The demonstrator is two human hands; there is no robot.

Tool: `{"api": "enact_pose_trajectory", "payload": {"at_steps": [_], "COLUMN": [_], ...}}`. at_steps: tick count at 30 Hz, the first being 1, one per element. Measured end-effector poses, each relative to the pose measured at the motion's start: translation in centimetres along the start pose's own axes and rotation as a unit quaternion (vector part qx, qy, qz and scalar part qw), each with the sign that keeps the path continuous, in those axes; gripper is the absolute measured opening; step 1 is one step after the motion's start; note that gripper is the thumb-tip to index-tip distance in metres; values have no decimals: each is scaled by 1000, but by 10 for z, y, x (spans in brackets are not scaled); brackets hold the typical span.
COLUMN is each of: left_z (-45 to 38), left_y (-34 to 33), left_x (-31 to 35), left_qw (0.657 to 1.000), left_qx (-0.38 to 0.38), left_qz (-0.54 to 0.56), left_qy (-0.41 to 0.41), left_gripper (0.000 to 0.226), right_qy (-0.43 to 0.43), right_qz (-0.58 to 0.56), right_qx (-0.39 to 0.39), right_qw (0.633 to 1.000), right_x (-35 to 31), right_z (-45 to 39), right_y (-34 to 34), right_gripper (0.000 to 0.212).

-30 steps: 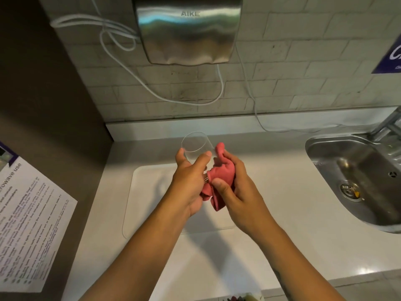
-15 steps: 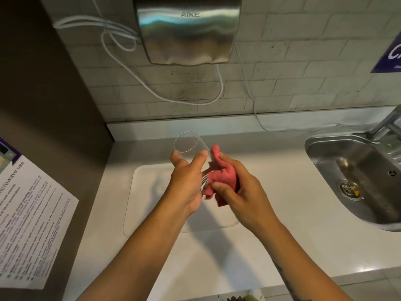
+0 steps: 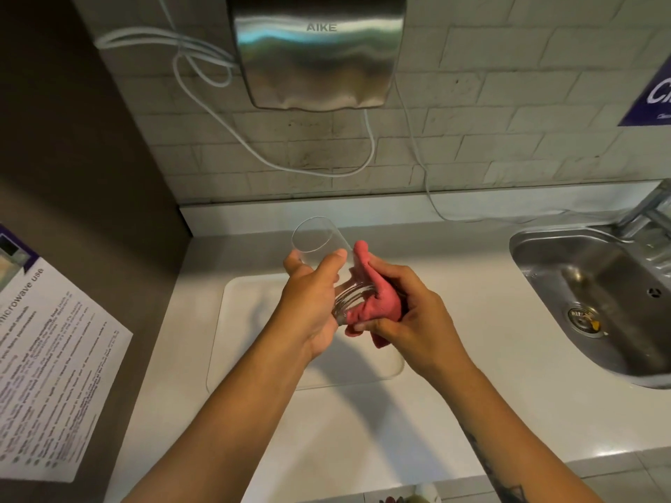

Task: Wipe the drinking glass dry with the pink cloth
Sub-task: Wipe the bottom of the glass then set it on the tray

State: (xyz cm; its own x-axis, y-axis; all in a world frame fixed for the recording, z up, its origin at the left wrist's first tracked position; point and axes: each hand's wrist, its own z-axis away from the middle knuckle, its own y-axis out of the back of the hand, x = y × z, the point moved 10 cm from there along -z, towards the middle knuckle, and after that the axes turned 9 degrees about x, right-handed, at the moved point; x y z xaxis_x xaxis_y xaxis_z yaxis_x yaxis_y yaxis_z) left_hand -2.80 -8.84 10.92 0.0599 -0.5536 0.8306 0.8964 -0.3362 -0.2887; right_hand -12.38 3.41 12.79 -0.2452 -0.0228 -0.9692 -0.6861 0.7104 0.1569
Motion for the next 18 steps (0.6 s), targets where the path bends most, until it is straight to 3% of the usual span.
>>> {"api": "enact_pose_trajectory", "payload": {"at_steps": [4, 7, 10, 12, 13, 15, 18], "left_z": [4, 8, 8, 8, 8, 3, -1], "left_y": [-4, -6, -6, -4, -3, 1, 4], "left_x": [-3, 4, 5, 3, 3, 1, 1], "left_qw": [1000, 999, 999, 999, 999, 999, 999], "left_qx": [-14, -30, -39, -38, -39, -32, -32], "left_qz": [20, 22, 14, 18, 28, 37, 31], "left_qy": [-3, -14, -12, 2, 9, 19, 20], "left_gripper": [76, 70, 35, 30, 32, 61, 66], "right_qy": [61, 86, 97, 88, 81, 70, 69], "right_qz": [78, 63, 45, 46, 42, 30, 0], "right_qx": [16, 47, 78, 95, 98, 101, 93], "right_qw": [995, 993, 991, 990, 991, 992, 993], "right_x": [-10, -13, -20, -23, -23, -20, -16], "right_z": [5, 7, 6, 2, 0, -2, 1], "right_y": [-10, -13, -12, -8, -6, -1, 1], "right_gripper": [110, 110, 95, 75, 63, 49, 50]}}
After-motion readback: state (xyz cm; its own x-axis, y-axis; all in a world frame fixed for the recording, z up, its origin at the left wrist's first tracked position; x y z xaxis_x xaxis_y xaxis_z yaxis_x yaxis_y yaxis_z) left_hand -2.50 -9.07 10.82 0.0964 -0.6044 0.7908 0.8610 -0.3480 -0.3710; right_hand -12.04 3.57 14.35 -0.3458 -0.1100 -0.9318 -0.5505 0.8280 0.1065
